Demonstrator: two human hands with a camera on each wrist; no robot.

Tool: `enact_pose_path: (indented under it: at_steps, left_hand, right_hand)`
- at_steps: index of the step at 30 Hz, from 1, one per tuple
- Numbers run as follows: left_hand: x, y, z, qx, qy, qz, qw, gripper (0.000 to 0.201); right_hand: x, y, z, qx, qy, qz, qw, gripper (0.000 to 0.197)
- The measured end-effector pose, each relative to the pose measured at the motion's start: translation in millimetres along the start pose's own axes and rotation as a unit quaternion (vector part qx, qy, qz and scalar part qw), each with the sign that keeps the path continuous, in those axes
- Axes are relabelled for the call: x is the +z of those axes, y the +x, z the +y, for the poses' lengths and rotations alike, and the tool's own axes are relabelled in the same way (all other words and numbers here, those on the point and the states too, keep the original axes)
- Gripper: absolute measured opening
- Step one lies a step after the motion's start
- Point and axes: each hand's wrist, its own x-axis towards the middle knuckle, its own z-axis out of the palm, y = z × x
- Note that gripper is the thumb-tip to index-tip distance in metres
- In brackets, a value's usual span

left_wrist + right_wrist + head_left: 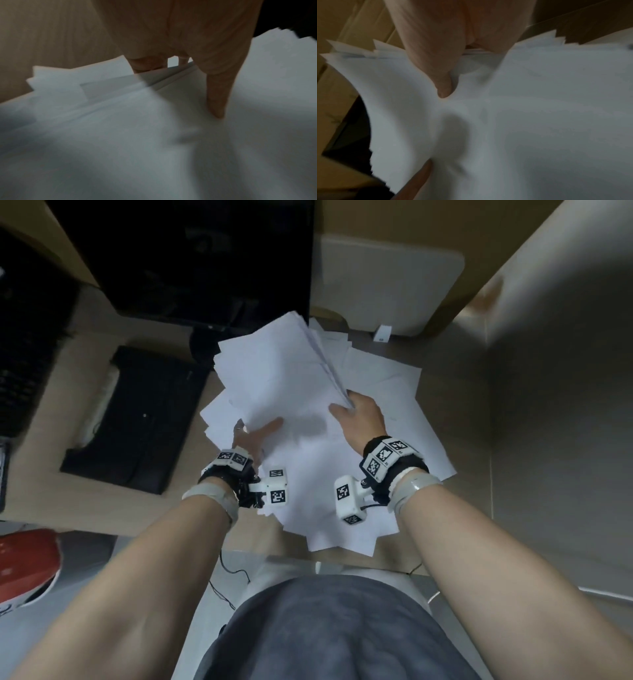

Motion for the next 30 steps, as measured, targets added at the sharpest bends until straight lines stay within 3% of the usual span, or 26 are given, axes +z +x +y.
enact_pose_path:
  at_steps: [2, 5, 6, 7, 10, 14, 16, 21, 24, 28, 30]
  left_hand:
    - [6, -2, 21, 0.007, 0.025, -0.051, 0.998, 0.122]
    - [22, 4, 49, 0.155, 0.127, -0.19, 0.961, 0.121]
    - [27, 2, 64, 0.147, 0.147, -0.19, 0.959, 0.12]
    - [34, 0, 78, 0.128, 0.143, -0.145, 0.971, 0.111]
    - [48, -28, 105, 0.163, 0.142, -0.075, 0.974, 0.04]
    - [66, -49, 125, 0.198, 0.138, -0.053, 0.969, 0.018]
    - [75, -54, 119, 0.201, 0.149, -0.068, 0.966, 0.021]
    - [79, -52, 103, 0.215, 0.176, -0.083, 0.957, 0.018]
    - [78, -48, 102, 0.231, 0.182, -0.105, 0.95, 0.042]
    - [77, -38, 103, 0.267, 0.166, -0.127, 0.941, 0.101]
    - [78, -37, 105, 0.275, 0.206, -0.126, 0.931, 0.107]
  right_hand:
    - [-19, 1, 0, 0.013, 0.084, 0.005, 0.996, 0.018]
    - [-48, 2, -1, 0.017, 0.175, 0.013, 0.984, 0.011]
    - [-57, 1, -3, 0.015, 0.199, 0.023, 0.98, 0.008]
    - [-65, 1, -5, 0.016, 0.222, 0.034, 0.974, 0.007]
    - [-81, 3, -8, 0.045, 0.274, 0.089, 0.956, 0.011]
    - [-87, -4, -2, 0.079, 0.316, 0.15, 0.934, 0.019]
    - [-85, -10, 8, 0.084, 0.328, 0.166, 0.926, 0.029]
    - [-86, -10, 28, 0.099, 0.317, 0.143, 0.932, 0.025]
    - [-90, -8, 32, 0.091, 0.316, 0.147, 0.933, 0.026]
    - [-95, -7, 35, 0.102, 0.299, 0.151, 0.937, 0.026]
    - [-98, -5, 35, 0.108, 0.301, 0.148, 0.936, 0.027]
